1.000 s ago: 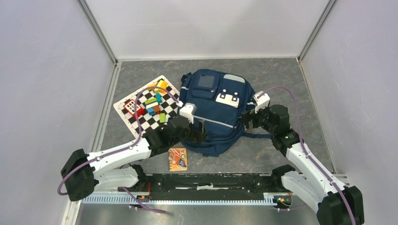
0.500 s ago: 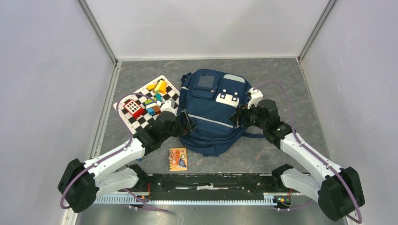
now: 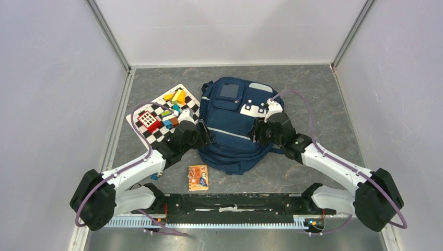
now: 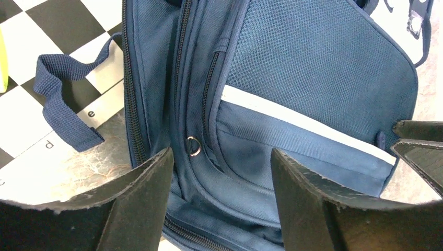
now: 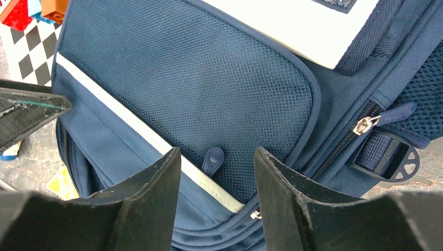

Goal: Pack the student bag
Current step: Unzip the student bag at the center of the board.

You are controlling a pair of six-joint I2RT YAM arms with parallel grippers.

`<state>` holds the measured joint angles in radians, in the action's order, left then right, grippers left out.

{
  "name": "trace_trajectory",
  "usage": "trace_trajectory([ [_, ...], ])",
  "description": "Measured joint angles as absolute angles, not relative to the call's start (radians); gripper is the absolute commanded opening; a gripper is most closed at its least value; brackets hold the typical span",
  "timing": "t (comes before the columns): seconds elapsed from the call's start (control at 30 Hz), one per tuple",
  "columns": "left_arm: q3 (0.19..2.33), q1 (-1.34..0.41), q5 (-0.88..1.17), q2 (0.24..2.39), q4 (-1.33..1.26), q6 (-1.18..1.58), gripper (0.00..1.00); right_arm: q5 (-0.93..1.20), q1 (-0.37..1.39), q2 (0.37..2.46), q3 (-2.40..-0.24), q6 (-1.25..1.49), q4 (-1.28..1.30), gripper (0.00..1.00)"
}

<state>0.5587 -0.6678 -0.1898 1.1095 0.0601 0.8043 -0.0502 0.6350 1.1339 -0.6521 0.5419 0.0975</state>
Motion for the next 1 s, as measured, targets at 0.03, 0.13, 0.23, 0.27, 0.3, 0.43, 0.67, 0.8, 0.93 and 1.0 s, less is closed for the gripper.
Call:
trace_trajectory([
  [0.03, 0.559, -0.667, -0.189, 1.117, 0.053, 0.803, 0.66, -0.064, 0.641, 1.144, -0.659, 0.548, 0.101, 0.57],
  [0.13, 0.559, -0.663, -0.179, 1.142, 0.027, 0.793, 0.58, -0.112, 0.664, 1.168, -0.676, 0.566, 0.113, 0.54],
  [0.23, 0.556, -0.662, -0.171, 1.165, 0.001, 0.776, 0.45, -0.156, 0.688, 1.176, -0.677, 0.587, 0.121, 0.51],
  [0.27, 0.556, -0.662, -0.170, 1.171, -0.004, 0.768, 0.39, -0.174, 0.698, 1.180, -0.677, 0.594, 0.124, 0.50],
  [0.3, 0.555, -0.662, -0.167, 1.177, -0.008, 0.760, 0.35, -0.193, 0.707, 1.187, -0.679, 0.599, 0.130, 0.49],
  [0.43, 0.545, -0.662, -0.146, 1.185, -0.035, 0.744, 0.24, -0.279, 0.749, 1.237, -0.718, 0.610, 0.173, 0.42],
  [0.67, 0.521, -0.656, -0.123, 1.203, -0.079, 0.738, 0.17, -0.426, 0.832, 1.346, -0.820, 0.616, 0.277, 0.39],
  [0.8, 0.515, -0.656, -0.121, 1.203, -0.087, 0.738, 0.15, -0.499, 0.870, 1.396, -0.864, 0.624, 0.333, 0.35],
  [0.93, 0.505, -0.656, -0.120, 1.201, -0.104, 0.738, 0.12, -0.556, 0.892, 1.420, -0.886, 0.638, 0.381, 0.19],
  [1.0, 0.500, -0.656, -0.120, 1.198, -0.109, 0.738, 0.11, -0.570, 0.895, 1.422, -0.886, 0.646, 0.394, 0.08],
])
